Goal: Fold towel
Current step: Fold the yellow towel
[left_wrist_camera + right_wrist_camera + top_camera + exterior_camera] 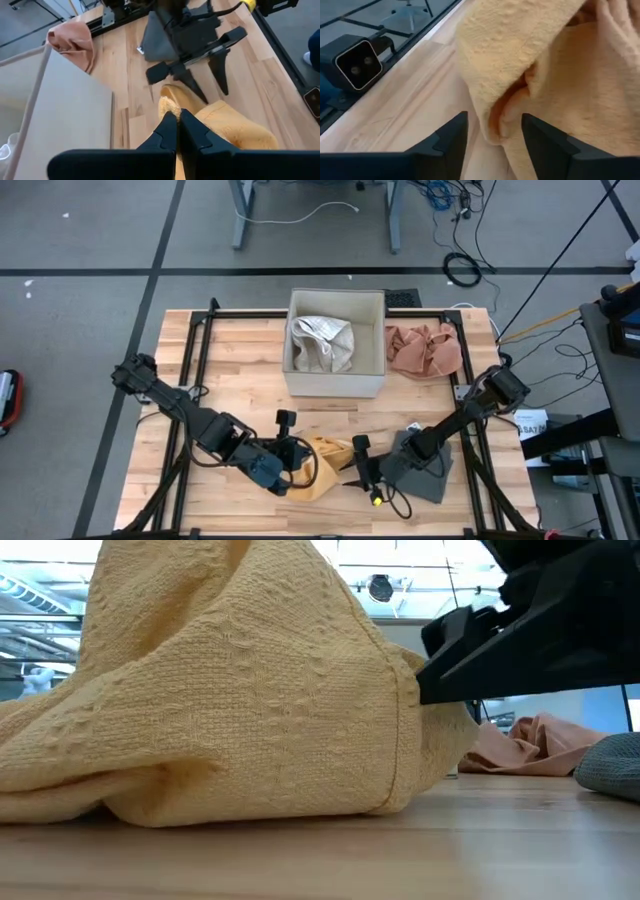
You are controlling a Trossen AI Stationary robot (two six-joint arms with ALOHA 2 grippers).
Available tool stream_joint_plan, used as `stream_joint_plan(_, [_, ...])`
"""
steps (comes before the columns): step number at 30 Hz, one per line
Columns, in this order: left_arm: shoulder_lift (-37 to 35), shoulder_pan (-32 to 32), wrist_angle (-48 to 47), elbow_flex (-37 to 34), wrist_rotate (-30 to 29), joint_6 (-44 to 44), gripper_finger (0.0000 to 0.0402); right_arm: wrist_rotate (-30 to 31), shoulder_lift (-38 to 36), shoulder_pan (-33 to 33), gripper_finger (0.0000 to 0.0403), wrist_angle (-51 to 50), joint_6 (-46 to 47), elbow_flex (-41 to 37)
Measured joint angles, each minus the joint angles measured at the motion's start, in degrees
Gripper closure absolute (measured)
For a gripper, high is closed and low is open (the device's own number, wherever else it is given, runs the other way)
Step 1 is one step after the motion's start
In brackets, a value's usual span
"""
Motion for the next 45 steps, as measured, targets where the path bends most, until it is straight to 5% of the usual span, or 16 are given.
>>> stream_joint_plan(7, [0.0, -0.6, -0.1, 0.0, -2.8, 0.1, 0.0399, -7.2, 0.5, -1.2, 0.0196, 0.5, 2.2, 0.0])
stream_joint_plan(20, [0.0, -0.6, 0.5, 0.0, -5.4, 1.6, 0.0399, -5.0, 10.0, -3.1, 0.0231, 8.2, 2.3, 3.3])
stream_joint_plan(29, [0.0, -1.1, -1.4, 0.0, -9.1, 1.8, 0.0399, -9.7, 10.8, -2.8, 0.0324, 4.0, -0.3, 6.7])
stream_joint_plan(34, [0.0, -1.0, -1.6, 0.0, -10.9, 2.1, 0.0399, -10.5, 8.0, -2.3, 0.0395, 4.0, -3.9, 6.7])
stream_joint_plan(45, [0.0, -4.5, -2.0, 4.9, -23.1, 7.7, 0.0399, -10.2, -15.8, 1.0, 0.0401, -15.5, -13.3, 6.7])
